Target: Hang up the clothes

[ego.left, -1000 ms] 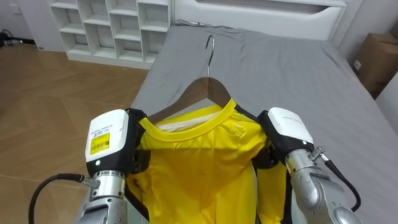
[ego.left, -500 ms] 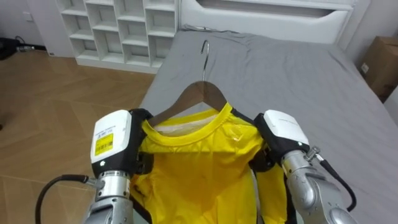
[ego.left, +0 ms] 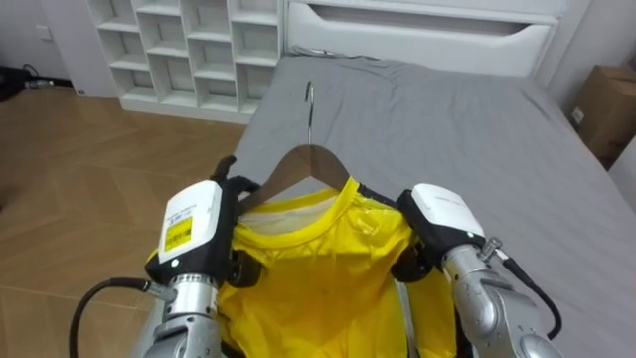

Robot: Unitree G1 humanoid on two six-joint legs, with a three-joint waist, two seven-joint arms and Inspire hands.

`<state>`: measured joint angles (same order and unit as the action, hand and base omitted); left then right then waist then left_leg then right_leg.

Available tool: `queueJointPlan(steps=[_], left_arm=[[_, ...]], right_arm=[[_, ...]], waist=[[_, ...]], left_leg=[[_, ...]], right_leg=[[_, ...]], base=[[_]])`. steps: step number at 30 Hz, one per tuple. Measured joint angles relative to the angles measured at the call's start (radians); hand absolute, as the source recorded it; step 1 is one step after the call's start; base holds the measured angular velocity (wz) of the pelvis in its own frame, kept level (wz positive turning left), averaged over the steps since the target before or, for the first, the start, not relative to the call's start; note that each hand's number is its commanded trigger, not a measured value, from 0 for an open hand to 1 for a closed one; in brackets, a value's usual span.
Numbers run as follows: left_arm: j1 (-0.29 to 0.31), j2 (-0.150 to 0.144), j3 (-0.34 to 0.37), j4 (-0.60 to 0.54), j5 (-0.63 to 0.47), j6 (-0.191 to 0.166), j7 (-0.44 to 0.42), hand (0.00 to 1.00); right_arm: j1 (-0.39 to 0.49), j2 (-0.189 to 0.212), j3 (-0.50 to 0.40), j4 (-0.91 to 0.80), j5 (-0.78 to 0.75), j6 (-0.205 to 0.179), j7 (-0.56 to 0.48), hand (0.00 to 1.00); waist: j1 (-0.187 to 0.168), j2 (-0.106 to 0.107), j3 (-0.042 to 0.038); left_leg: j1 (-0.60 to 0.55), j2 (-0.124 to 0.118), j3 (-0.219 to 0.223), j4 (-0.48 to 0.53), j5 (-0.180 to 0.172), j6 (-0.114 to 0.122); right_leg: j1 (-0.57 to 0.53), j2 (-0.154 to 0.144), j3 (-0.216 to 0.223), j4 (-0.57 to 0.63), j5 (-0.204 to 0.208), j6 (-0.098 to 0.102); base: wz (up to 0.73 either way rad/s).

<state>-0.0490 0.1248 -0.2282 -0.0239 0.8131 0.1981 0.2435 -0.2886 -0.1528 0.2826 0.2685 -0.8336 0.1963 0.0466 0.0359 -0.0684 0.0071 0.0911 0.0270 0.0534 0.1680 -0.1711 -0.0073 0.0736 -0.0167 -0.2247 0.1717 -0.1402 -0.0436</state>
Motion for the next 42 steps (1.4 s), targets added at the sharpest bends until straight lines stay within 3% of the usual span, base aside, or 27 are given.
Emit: queueJointPlan(steps=[6, 20, 29, 34, 42], left_arm=[[0.000, 0.003, -0.002, 0.000, -0.001, -0.031, -0.019, 0.00], [0.000, 0.033, -0.010, 0.000, -0.086, -0.055, -0.097, 0.00], [0.001, 0.026, -0.012, 0.000, -0.114, -0.053, -0.143, 0.00], [0.002, 0.024, -0.011, 0.000, -0.109, -0.046, -0.148, 0.00], [0.023, 0.030, -0.010, 0.000, -0.108, -0.044, -0.148, 0.00]], right_arm=[[0.000, -0.007, -0.009, 0.000, -0.002, -0.027, -0.001, 1.00], [0.005, -0.066, -0.036, 0.000, 0.002, -0.090, -0.012, 1.00], [0.006, -0.091, -0.088, 0.000, 0.012, -0.089, -0.014, 1.00], [0.009, -0.106, -0.129, 0.000, 0.018, -0.086, -0.014, 1.00], [0.038, -0.107, -0.197, 0.003, 0.017, -0.082, -0.028, 1.00]], waist=[[-0.004, -0.005, 0.0091], [-0.013, -0.004, 0.0088], [-0.041, 0.000, 0.0056], [-0.055, 0.011, -0.0046], [-0.067, 0.008, -0.0050]], left_leg=[[0.007, -0.003, -0.002, 0.000, 0.000, 0.000], [0.005, -0.003, -0.002, 0.000, 0.000, 0.000], [0.008, -0.004, 0.001, 0.001, 0.000, 0.000], [0.009, -0.004, 0.001, 0.000, 0.000, 0.000], [0.011, -0.003, 0.001, -0.001, 0.000, 0.000]], right_leg=[[0.012, -0.002, -0.002, -0.005, -0.004, 0.005], [0.010, -0.001, 0.003, -0.004, -0.006, 0.008], [0.011, -0.002, 0.008, -0.002, -0.006, 0.008], [0.010, -0.002, 0.009, -0.001, -0.006, 0.008], [0.011, -0.001, 0.009, 0.001, -0.006, 0.008]], base=[[0.02], [0.00], [-0.01], [0.00], [0.00]])
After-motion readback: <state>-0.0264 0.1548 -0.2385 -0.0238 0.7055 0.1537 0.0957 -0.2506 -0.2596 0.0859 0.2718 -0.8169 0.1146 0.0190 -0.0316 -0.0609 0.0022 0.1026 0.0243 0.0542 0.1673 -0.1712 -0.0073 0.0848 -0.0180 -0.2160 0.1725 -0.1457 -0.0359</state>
